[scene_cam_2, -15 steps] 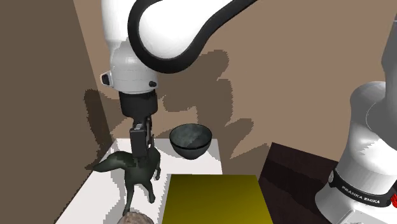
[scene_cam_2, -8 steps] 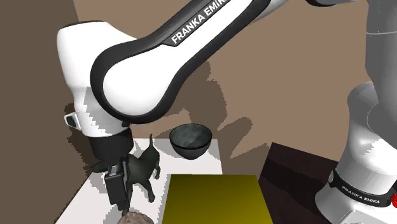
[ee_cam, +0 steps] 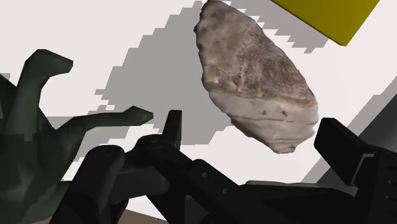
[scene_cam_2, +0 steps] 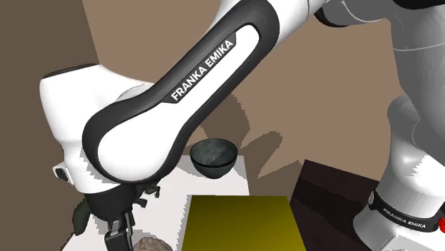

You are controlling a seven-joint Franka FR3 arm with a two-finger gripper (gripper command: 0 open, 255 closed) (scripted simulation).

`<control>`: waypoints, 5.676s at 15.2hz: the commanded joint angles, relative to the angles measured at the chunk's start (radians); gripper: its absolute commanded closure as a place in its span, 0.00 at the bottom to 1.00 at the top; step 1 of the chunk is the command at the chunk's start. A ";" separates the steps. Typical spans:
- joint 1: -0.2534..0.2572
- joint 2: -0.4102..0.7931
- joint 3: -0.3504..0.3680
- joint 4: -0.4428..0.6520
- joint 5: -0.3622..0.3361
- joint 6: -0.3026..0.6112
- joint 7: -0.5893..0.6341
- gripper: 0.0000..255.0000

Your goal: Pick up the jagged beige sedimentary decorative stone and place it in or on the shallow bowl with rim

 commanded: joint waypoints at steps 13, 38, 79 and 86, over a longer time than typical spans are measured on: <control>0.008 0.029 -0.006 -0.009 -0.010 0.038 0.007 1.00; 0.083 0.108 0.027 0.025 -0.296 -0.016 -0.380 0.00; 0.048 -0.103 0.088 0.132 -0.184 -0.315 -0.471 1.00; -0.046 -0.240 0.071 -0.020 -0.137 -0.275 -0.581 1.00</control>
